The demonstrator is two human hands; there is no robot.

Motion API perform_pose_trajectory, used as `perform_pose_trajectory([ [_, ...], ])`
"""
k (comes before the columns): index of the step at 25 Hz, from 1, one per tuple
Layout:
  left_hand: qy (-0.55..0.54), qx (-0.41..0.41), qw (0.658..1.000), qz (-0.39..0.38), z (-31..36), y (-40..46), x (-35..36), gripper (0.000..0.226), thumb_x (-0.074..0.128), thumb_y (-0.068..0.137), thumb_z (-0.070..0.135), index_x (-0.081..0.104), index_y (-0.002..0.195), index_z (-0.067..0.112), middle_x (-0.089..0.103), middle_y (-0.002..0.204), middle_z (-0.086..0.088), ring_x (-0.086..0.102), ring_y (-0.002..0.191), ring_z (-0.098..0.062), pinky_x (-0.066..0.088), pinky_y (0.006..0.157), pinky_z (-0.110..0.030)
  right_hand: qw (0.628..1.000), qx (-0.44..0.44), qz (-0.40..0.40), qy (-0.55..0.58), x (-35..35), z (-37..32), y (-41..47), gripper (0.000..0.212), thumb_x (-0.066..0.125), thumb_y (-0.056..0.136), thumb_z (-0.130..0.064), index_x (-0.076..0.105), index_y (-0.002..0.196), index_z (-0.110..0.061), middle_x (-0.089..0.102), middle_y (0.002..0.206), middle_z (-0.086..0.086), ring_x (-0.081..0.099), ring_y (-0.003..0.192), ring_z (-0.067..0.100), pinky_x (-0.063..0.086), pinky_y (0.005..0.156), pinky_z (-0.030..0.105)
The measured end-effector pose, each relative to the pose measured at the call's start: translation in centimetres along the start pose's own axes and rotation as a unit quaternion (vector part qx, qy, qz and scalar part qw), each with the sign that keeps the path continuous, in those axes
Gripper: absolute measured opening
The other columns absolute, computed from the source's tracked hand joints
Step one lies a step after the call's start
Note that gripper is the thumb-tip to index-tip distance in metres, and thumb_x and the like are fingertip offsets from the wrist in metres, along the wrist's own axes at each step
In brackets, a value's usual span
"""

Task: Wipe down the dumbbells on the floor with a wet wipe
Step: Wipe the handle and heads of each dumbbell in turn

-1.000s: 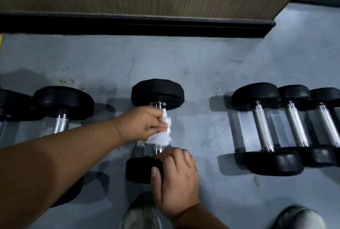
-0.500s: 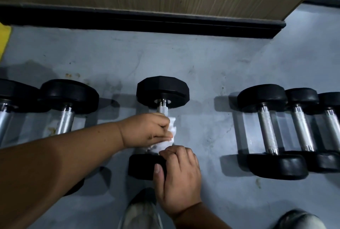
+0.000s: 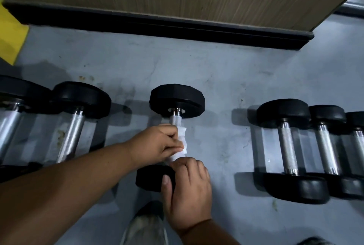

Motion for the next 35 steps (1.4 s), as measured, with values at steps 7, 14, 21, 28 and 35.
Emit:
perform_pose_trajectory([
  [7,0.011,-0.058,0.997,-0.056,0.9,0.5,-0.2,0.026,0.066,0.095,0.031,0.080,0.103,0.012,0.058,0.085,0.001,0.052,0.078,0.002,0.036,0.077,-0.002,0.999,0.002,-0.035,-0.002,0.0,0.0,-0.1,0.022,0.049,0.097,-0.039,0.058,0.105,-0.021,0.058,0.100,0.003,0.054,0.087,0.027,0.041,0.078,0.038],
  [14,0.279,-0.039,0.835,-0.474,2.2,0.9,-3.5,0.064,0.048,0.103,0.030,0.017,0.159,0.026,0.026,0.153,-0.006,0.044,0.133,-0.027,0.044,0.105,-0.039,0.987,0.040,-0.144,-0.058,-0.1,-0.5,0.9,0.029,0.048,0.088,-0.056,0.055,0.097,-0.029,0.058,0.096,-0.005,0.058,0.083,0.022,0.054,0.072,0.036],
  [21,0.353,-0.062,0.778,-0.516,5.6,2.6,-2.7,0.056,0.045,0.105,0.026,0.024,0.157,0.023,0.030,0.153,-0.010,0.043,0.133,-0.027,0.041,0.106,-0.036,0.953,0.074,-0.293,-0.016,-1.2,0.4,1.6,0.046,0.030,0.097,-0.059,0.047,0.123,-0.026,0.047,0.134,0.003,0.041,0.121,0.031,0.032,0.101,0.046],
  [28,0.309,-0.167,0.858,-0.375,7.1,0.4,-2.5,0.038,0.046,0.104,0.040,0.049,0.141,0.031,0.046,0.140,-0.001,0.049,0.125,-0.021,0.040,0.107,-0.035,0.947,0.165,-0.152,0.231,-1.7,4.7,4.3,0.030,0.050,0.096,-0.024,0.070,0.117,-0.022,0.067,0.115,0.001,0.064,0.105,0.019,0.048,0.098,0.028],
  [35,0.051,-0.440,0.896,-0.033,8.1,-3.1,-2.2,0.039,0.051,0.098,0.015,0.061,0.135,0.023,0.060,0.132,0.000,0.058,0.121,-0.023,0.045,0.102,-0.029,0.948,-0.086,-0.292,0.093,0.2,4.7,8.5,0.032,0.052,0.093,-0.013,0.074,0.115,-0.006,0.069,0.124,0.012,0.060,0.115,0.035,0.049,0.103,0.040],
])
Point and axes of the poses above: each hand's wrist, its own y-axis towards the middle knuckle, its own x-axis out of the palm, z = x × y, the point moved 4 cm from there along y, towards the middle knuckle
